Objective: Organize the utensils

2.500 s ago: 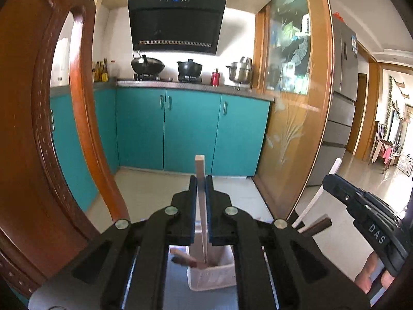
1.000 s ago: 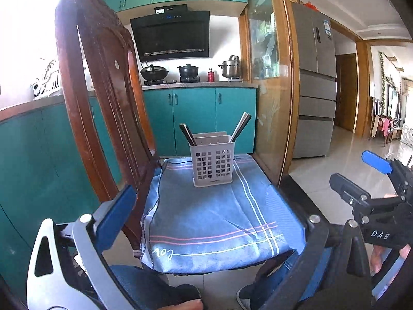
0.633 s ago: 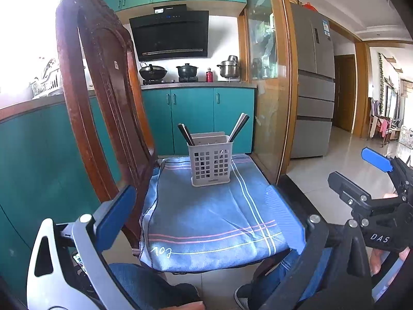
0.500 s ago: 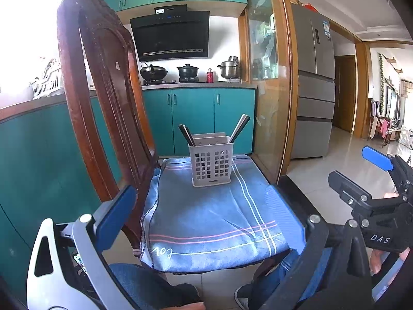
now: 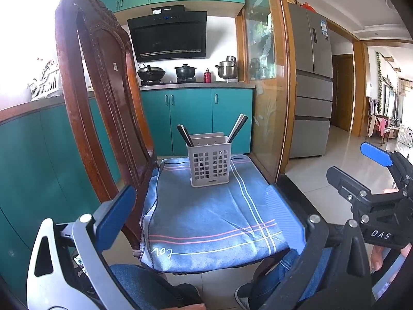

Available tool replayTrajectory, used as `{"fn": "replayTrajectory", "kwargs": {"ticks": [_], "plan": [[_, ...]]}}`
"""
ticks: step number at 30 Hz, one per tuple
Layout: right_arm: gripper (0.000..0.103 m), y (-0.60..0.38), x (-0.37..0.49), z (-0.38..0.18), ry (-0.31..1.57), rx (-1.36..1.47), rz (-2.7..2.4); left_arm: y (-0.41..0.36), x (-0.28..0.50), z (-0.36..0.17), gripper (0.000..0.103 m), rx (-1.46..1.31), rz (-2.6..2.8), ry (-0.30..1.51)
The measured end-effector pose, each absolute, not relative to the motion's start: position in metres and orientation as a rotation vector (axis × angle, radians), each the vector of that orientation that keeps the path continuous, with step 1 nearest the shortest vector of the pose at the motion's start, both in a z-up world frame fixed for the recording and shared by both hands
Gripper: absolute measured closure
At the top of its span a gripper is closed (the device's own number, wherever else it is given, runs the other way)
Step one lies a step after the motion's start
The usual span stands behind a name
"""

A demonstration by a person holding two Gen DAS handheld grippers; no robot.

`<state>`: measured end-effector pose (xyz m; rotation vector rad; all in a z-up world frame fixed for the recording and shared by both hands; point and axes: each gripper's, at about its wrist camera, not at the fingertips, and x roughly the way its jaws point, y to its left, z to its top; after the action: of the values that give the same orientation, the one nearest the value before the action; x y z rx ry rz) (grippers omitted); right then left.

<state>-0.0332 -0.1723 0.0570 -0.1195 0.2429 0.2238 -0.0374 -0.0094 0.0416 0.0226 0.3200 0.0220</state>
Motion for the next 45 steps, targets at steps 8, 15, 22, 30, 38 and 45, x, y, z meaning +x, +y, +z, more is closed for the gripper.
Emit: {"fn": "replayTrajectory", "kwargs": {"ticks": [8, 15, 22, 30, 38, 45], "plan": [[0.003, -0.169, -0.0343, 0.0573, 0.244, -0.119, 0.219, -0.0097, -0.038, 0.041, 0.003, 0.023, 0.02, 0.321], [0.003, -0.1679, -0.0347, 0.0579, 0.241, -0.116, 0.214, -0.0121, -0.0393, 0.0413, 0.003, 0.023, 0.018, 0.32], [0.003, -0.1645, -0.0363, 0.0581, 0.24, -0.116, 0.21, -0.0132, -0.0397, 0.0407, 0.003, 0.027, 0.012, 0.323], [0.003, -0.1625, -0.037, 0.0585, 0.242, -0.117, 0.206, -0.0136, -0.038, 0.0402, 0.003, 0.028, 0.003, 0.329], [0.003, -0.165, -0.0367, 0.0569, 0.248, -0.115, 0.207, -0.0111, -0.0376, 0.0391, 0.003, 0.01, 0.007, 0.326], [0.003, -0.1671, -0.0337, 0.0521, 0.259, -0.116, 0.21, -0.0143, -0.0331, 0.0357, 0.003, 0.028, -0.008, 0.338]]}}
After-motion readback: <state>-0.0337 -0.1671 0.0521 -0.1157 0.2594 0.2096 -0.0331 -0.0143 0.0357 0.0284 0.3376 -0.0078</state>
